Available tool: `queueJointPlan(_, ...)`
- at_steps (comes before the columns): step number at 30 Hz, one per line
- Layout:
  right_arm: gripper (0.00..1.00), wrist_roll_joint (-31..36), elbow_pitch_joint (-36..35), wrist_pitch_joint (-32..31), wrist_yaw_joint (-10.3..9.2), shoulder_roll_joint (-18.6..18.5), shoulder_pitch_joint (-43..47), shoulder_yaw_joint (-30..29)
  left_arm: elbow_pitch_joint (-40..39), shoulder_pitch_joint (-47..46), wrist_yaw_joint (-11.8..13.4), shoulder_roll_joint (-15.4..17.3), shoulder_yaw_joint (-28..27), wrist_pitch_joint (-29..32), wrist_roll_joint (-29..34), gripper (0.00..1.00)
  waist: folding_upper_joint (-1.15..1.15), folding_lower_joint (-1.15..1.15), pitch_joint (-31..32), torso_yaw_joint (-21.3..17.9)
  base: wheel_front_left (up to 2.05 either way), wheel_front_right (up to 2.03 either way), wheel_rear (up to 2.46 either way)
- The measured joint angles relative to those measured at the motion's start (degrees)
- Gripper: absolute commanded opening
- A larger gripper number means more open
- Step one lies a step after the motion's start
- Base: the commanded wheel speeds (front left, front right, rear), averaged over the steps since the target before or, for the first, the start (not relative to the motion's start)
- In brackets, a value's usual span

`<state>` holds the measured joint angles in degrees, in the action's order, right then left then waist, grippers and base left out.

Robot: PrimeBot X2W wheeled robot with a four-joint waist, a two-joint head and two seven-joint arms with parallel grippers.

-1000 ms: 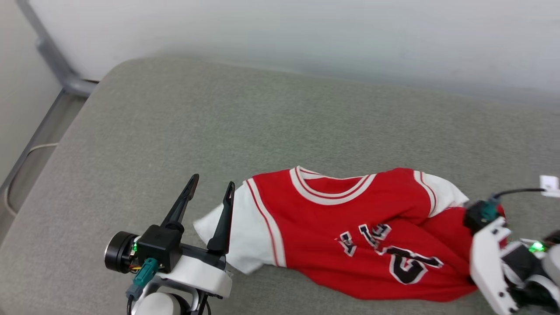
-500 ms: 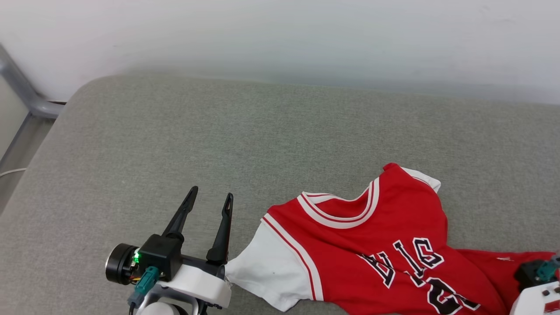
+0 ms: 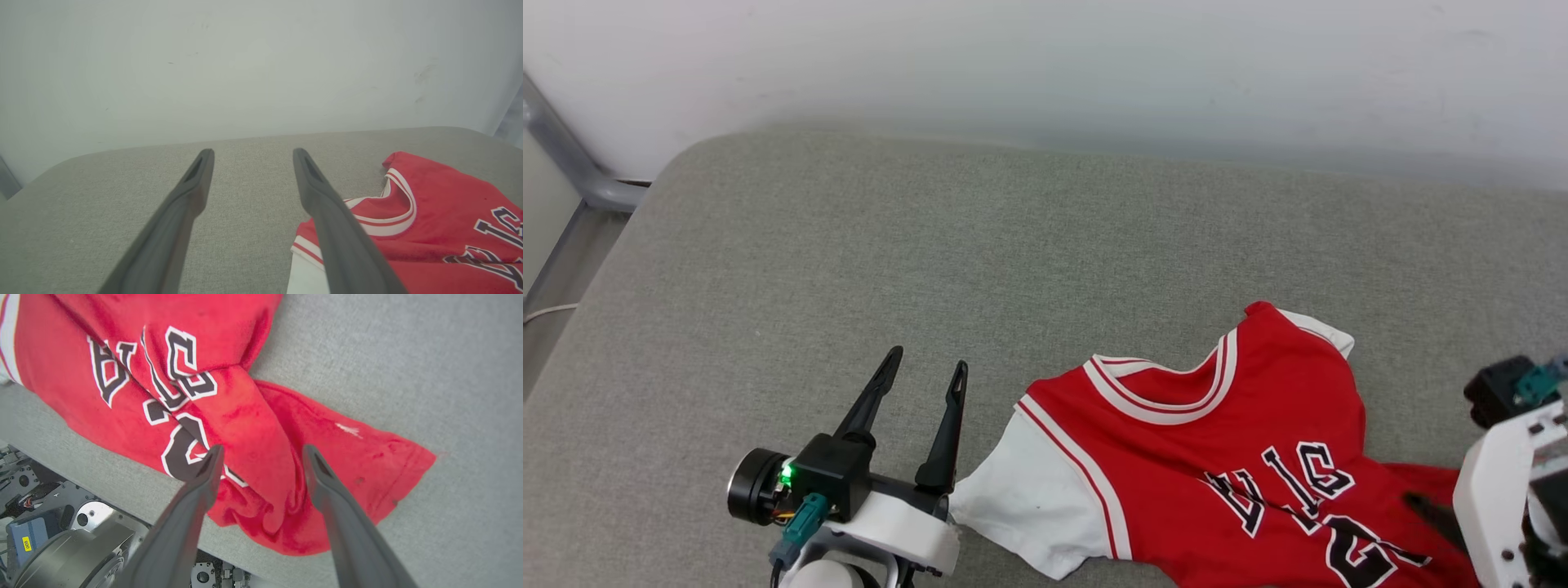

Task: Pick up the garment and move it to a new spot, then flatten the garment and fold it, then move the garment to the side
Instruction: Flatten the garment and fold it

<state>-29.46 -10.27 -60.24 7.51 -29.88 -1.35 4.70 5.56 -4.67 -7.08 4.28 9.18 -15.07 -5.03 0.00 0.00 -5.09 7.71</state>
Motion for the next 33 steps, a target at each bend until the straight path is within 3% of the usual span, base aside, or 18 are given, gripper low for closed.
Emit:
queueJointPlan(6,1.00,-0.4,0.5,-6.8,0.00,-0.9,-10.8,-1.0,-0.2,-1.2,-0.2,-0.2,0.7,0.0,-0.1,1.00,0.00,0.00,-2.0,1.7,0.00,0.00,0.00)
queueJointPlan(18,1.00,4.8,19.7,-10.9,0.00,-0.4,-29.3,-1.7,-0.2,-5.3,-0.3,-0.8,2.0,0.0,-0.8,1.00,0.00,0.00,-9.1,8.1,0.00,0.00,0.00)
queueJointPlan(27,1.00,7.3,28.0,-9.9,0.00,-1.1,-32.4,1.8,-0.6,-6.6,-0.3,-1.1,2.7,0.0,-1.2,1.00,0.00,0.00,-13.6,11.8,0.00,0.00,0.00)
queueJointPlan(33,1.00,6.8,29.8,-9.1,-0.01,-1.6,-32.5,3.1,-0.7,-7.3,-0.3,-1.2,2.7,0.0,-1.3,1.00,0.00,0.00,-15.5,12.6,0.00,0.00,0.00)
